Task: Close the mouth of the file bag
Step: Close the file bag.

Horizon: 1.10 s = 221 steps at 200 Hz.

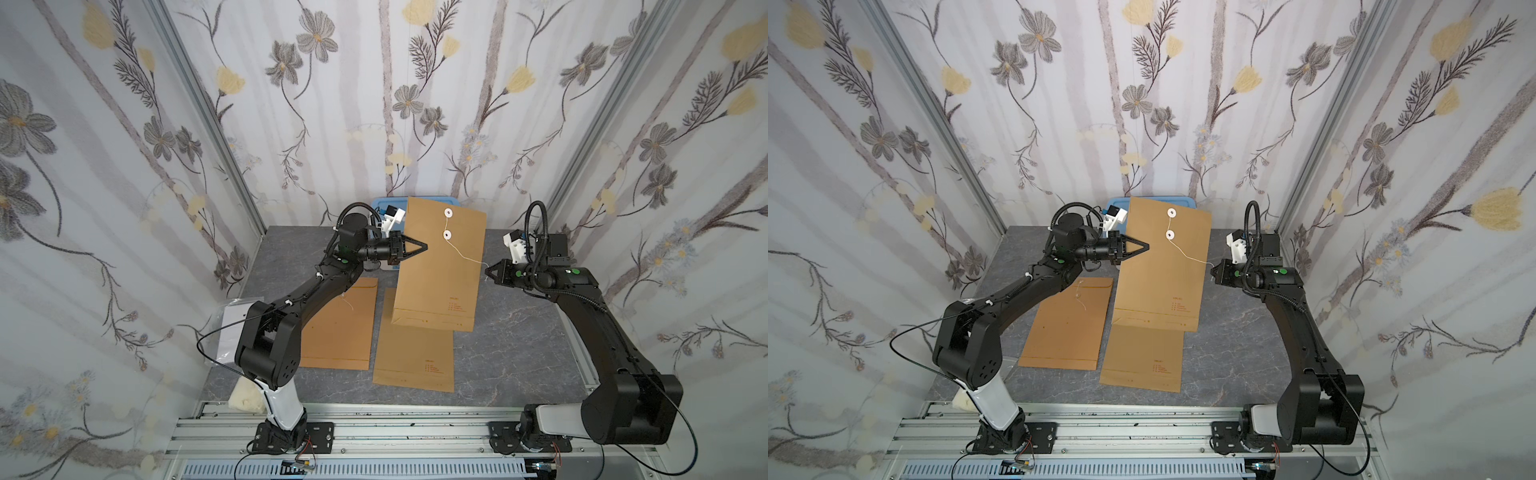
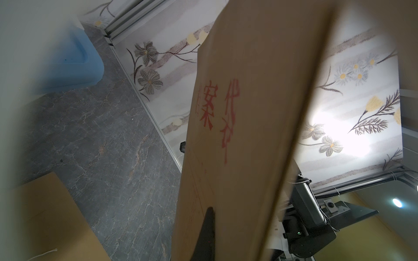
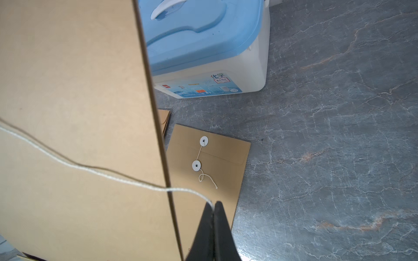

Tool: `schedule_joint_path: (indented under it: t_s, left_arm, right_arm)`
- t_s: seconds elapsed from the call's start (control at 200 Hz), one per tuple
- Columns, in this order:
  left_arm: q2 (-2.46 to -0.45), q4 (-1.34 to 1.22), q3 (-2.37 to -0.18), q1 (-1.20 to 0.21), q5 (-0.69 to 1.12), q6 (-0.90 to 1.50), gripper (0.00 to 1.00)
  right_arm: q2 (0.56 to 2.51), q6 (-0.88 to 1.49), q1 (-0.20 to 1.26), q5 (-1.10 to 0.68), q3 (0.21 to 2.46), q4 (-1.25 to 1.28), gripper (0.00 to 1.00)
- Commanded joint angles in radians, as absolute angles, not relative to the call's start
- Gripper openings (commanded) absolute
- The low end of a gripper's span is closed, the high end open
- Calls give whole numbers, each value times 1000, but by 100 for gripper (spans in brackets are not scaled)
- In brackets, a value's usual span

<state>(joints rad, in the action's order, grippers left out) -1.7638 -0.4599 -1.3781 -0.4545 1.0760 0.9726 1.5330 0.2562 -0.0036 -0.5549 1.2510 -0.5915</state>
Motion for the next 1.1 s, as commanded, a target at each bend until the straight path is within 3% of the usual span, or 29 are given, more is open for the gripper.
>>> schedule_joint_path:
  t_s: [0.0, 0.2, 0.565, 1.099]
  left_arm:
    - [-1752, -402, -1380, -454, 1107, 876, 0]
    - [-1729, -144, -1408, -455, 1056, 685, 0]
    - [-1718, -164, -1378, -478, 1079, 665, 0]
    - [-1762, 224, -1511, -502, 1061, 386, 0]
  right_arm:
    - [1545, 264, -11, -608, 1289, -598, 0]
    - [1557, 285, -52, -654, 1328, -614, 0]
    - [1619, 318, -58, -684, 1403, -621, 0]
    - [1740, 387, -81, -647, 1582, -663, 0]
